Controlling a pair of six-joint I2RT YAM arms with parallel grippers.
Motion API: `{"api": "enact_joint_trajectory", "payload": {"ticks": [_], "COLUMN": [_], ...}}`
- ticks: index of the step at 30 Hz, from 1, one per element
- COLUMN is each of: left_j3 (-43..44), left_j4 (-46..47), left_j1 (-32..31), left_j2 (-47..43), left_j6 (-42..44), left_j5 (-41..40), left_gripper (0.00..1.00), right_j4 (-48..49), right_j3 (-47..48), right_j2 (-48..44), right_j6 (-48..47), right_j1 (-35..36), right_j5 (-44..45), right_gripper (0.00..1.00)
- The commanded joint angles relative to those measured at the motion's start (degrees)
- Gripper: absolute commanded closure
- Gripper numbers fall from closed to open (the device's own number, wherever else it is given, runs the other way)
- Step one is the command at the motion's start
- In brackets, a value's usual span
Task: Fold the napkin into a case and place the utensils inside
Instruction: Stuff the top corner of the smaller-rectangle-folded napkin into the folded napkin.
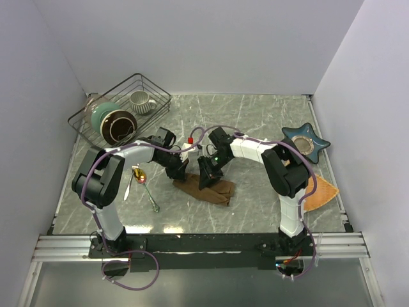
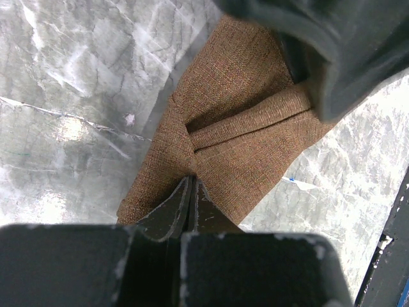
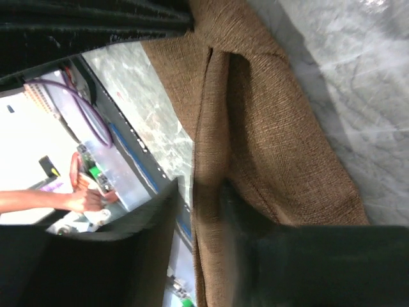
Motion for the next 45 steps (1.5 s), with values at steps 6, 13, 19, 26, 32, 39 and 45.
{"api": "enact_joint_trajectory", "payload": {"ticks": [6, 13, 19, 26, 32, 39, 45], "left_j3": [-1.1, -1.4, -0.9, -0.2, 0.8, 0.3, -0.4], "left_j4": [-1.3, -0.9, -1.2, -0.8, -0.1, 0.6, -1.1], "left_j1": [-0.7, -0.8, -0.6, 0.3, 0.6, 0.3, 0.1], "left_j2": [1.4, 1.5, 1.8, 0.4, -3.7, -4.5, -0.1], "left_j6": [1.7, 1.7, 1.4, 0.7, -1.0, -1.6, 0.6], "left_j5": [-1.1, -1.1, -1.0, -0.1, 3.1, 3.9, 1.1], "left_gripper": [0.99, 0.99, 0.99, 0.98, 0.97, 0.97, 0.97], "right_j4": [-2.1, -6.9, -9.2, -8.7, -8.6, -8.1, -9.4], "right_j3": [6.1, 11.9, 11.4, 12.2, 12.7, 12.5, 14.3], "right_j2": [-0.6, 2.8, 6.0, 10.3, 12.4, 13.1, 11.9], "right_j6": [-1.5, -5.2, -8.1, -8.9, -8.2, -6.8, -6.7], "right_j1": [-0.8, -2.9, -3.1, -3.1, -3.1, -3.1, -3.1], "right_j5": [4.3, 7.8, 9.4, 9.7, 9.3, 8.7, 7.3], "right_gripper": [1.0, 1.0, 1.0, 1.0, 1.0, 1.0, 1.0]}}
